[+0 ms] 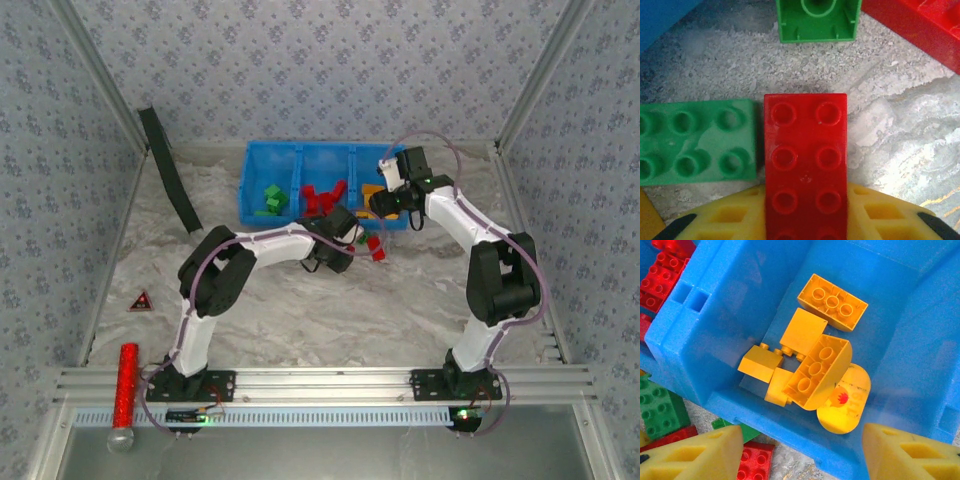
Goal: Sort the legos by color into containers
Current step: Pick up the lego from the center of the table.
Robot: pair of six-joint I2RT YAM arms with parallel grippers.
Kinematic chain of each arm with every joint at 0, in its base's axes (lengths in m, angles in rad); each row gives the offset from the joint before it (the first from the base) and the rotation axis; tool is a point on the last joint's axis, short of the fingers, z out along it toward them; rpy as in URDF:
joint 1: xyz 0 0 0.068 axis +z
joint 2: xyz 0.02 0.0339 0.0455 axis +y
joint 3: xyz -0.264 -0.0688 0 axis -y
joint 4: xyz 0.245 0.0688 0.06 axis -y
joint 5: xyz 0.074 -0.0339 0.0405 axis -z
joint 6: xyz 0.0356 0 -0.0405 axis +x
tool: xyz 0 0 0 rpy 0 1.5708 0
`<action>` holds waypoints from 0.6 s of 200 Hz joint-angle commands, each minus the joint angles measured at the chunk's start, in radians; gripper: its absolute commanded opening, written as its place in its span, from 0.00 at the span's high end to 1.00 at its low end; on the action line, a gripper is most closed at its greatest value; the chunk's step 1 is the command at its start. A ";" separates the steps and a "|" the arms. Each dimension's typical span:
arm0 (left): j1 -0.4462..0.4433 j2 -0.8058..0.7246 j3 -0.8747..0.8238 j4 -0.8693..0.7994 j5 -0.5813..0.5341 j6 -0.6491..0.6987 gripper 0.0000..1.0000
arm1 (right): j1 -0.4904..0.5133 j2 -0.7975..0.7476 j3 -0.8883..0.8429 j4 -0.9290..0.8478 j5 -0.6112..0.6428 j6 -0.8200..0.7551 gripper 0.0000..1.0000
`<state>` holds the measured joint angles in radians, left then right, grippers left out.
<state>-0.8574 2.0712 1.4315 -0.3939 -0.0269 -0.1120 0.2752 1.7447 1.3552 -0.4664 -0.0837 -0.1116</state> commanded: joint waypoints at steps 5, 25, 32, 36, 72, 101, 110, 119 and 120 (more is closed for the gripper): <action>-0.015 0.047 -0.007 -0.038 0.053 -0.034 0.71 | 0.005 -0.037 0.006 -0.010 -0.017 0.020 0.34; -0.017 0.027 -0.043 -0.034 0.053 -0.049 0.75 | 0.005 -0.048 0.003 -0.015 -0.014 0.023 0.33; -0.015 0.015 -0.057 -0.034 0.055 -0.053 0.77 | 0.005 -0.051 0.002 -0.017 -0.015 0.024 0.33; -0.018 0.008 -0.067 -0.033 0.057 -0.056 0.78 | 0.004 -0.054 0.002 -0.018 -0.015 0.026 0.33; -0.025 -0.118 -0.143 -0.057 0.098 -0.074 0.82 | 0.004 -0.071 -0.020 0.001 -0.025 0.063 0.32; -0.018 -0.282 -0.166 -0.089 0.120 -0.069 0.82 | 0.001 -0.113 -0.089 0.083 -0.035 0.148 0.32; -0.006 -0.320 -0.150 -0.108 0.120 -0.067 0.82 | 0.001 -0.117 -0.099 0.086 -0.056 0.172 0.31; 0.012 -0.359 -0.130 -0.123 0.120 -0.064 0.82 | 0.003 -0.115 -0.098 0.074 -0.080 0.200 0.30; 0.013 -0.362 -0.127 -0.126 0.120 -0.063 0.82 | 0.003 -0.114 -0.097 0.071 -0.082 0.202 0.30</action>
<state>-0.8726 1.8526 1.2503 -0.4629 0.0578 -0.1699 0.2752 1.6581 1.2747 -0.4133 -0.1078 -0.0051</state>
